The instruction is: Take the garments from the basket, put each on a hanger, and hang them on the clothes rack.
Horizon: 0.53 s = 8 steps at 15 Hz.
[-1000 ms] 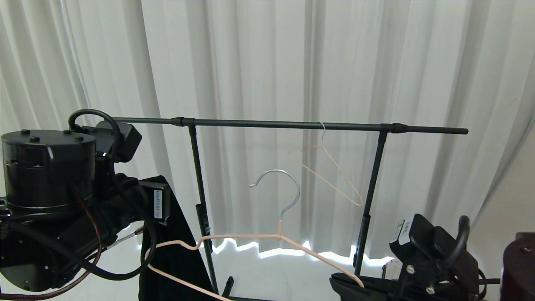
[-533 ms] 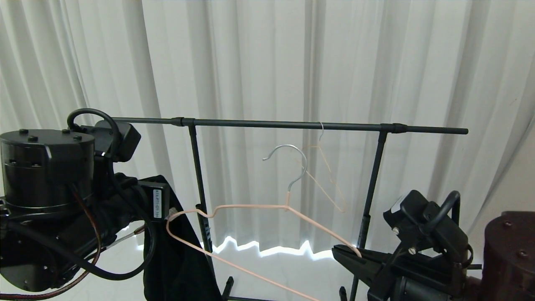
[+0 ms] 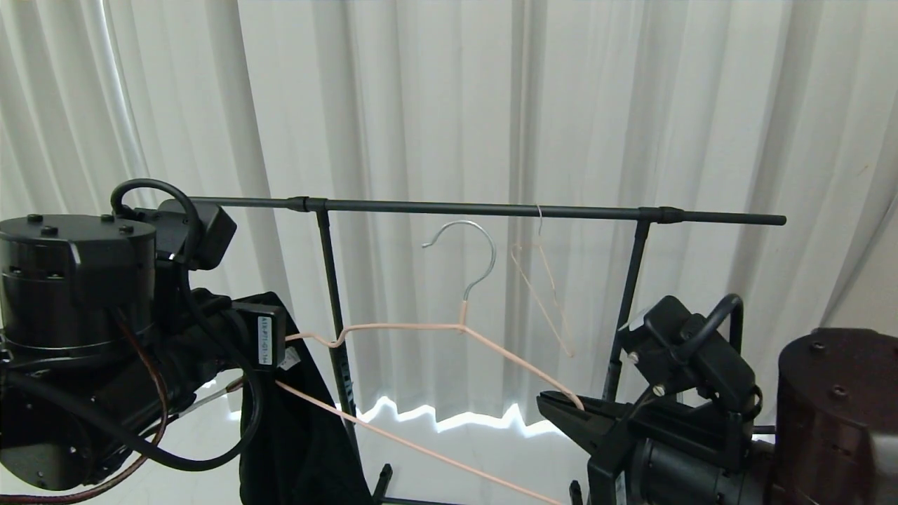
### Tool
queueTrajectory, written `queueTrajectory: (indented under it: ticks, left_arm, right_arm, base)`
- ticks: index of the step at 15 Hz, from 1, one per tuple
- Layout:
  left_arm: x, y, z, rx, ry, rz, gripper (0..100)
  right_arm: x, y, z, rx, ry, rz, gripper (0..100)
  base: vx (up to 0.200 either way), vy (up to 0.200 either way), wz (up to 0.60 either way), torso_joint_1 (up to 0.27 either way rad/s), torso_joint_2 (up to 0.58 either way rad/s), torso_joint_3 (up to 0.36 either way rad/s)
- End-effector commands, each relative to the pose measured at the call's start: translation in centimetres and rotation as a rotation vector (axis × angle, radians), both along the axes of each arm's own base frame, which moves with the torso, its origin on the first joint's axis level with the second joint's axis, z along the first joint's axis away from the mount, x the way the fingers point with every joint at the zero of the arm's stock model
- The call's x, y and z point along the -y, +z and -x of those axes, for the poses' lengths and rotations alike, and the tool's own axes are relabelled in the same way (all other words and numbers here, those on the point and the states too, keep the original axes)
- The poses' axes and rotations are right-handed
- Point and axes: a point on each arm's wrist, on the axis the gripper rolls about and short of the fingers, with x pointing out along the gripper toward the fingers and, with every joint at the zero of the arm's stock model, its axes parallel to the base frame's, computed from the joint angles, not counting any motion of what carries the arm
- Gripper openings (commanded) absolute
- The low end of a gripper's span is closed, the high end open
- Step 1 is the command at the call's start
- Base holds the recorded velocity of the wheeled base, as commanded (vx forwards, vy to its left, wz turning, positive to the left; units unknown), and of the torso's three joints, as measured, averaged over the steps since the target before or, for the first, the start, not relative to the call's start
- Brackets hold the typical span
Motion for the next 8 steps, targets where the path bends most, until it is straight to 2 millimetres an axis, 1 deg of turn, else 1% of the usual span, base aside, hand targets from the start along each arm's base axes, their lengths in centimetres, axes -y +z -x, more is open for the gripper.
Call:
queueTrajectory:
  ticks: [1,3,5,7,8]
  left_arm:
    - [0.3,0.3,0.6,0.015,-0.025,0.009,0]
    - [1.0,0.7,1.3,0.027,-0.073,0.017,0]
    - [1.6,1.2,2.1,0.049,-0.119,0.03,0]
    - [2.2,2.0,2.7,0.073,-0.165,0.047,0]
    - [2.3,2.1,2.8,0.078,-0.17,0.051,0]
  right_arm:
    - [-1.4,-0.6,-0.4,-0.006,0.008,0.016,0]
    - [-3.0,-1.1,-1.0,0.001,0.021,0.001,0]
    - [-4.3,-1.7,-1.1,-0.005,0.038,0.018,0]
    - [-5.8,-1.7,-1.1,0.001,0.056,0.015,0]
    - [-6.1,-1.7,-1.2,0.002,0.059,0.013,0]
  base:
    - [0.0,0.0,0.0,0.0,0.0,0.0]
    - [0.0,0.0,0.0,0.0,0.0,0.0]
    - [0.0,0.0,0.0,0.0,0.0,0.0]
    - [0.0,0.0,0.0,0.0,0.0,0.0]
    - [0.0,0.0,0.0,0.0,0.0,0.0]
